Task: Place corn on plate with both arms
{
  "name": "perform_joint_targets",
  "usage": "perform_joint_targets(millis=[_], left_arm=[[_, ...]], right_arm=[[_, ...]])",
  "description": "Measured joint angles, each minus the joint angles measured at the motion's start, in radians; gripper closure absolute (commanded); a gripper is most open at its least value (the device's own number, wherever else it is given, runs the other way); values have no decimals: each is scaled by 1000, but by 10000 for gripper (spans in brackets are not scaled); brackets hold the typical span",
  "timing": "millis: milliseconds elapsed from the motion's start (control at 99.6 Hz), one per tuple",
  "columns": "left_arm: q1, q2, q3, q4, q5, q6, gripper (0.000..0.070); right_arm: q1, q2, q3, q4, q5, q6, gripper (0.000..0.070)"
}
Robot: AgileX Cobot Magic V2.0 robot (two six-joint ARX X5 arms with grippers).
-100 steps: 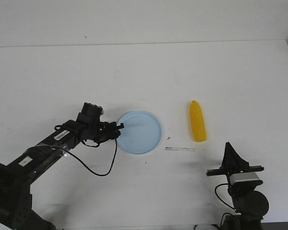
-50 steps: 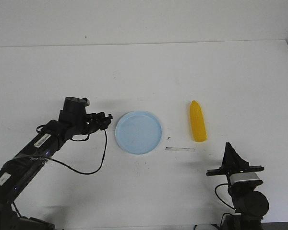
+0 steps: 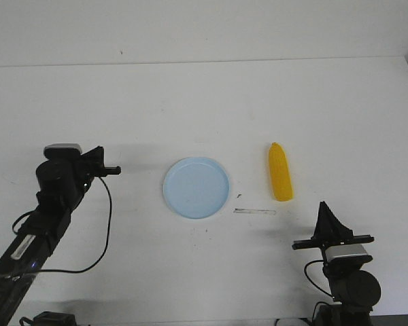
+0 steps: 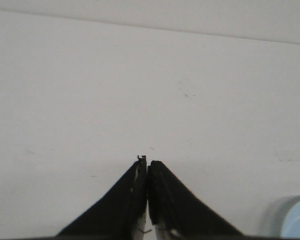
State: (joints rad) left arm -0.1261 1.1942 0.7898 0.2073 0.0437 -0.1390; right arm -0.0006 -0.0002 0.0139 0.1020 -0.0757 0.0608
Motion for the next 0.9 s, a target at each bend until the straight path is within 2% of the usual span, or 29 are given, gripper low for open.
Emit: perform_joint_targets(millis=[120, 231, 582, 903], left_arm=[[55, -125, -76, 11, -16, 72, 699], [97, -251, -155, 17, -19, 104, 699], [107, -620, -397, 5, -19, 122, 699], [107, -866, -438, -163, -19, 122, 699]], right_arm=[[0, 0, 0, 0, 0, 0, 689], [0, 0, 0, 0, 0, 0, 689], [0, 0, 0, 0, 0, 0, 689], [0, 0, 0, 0, 0, 0, 690]])
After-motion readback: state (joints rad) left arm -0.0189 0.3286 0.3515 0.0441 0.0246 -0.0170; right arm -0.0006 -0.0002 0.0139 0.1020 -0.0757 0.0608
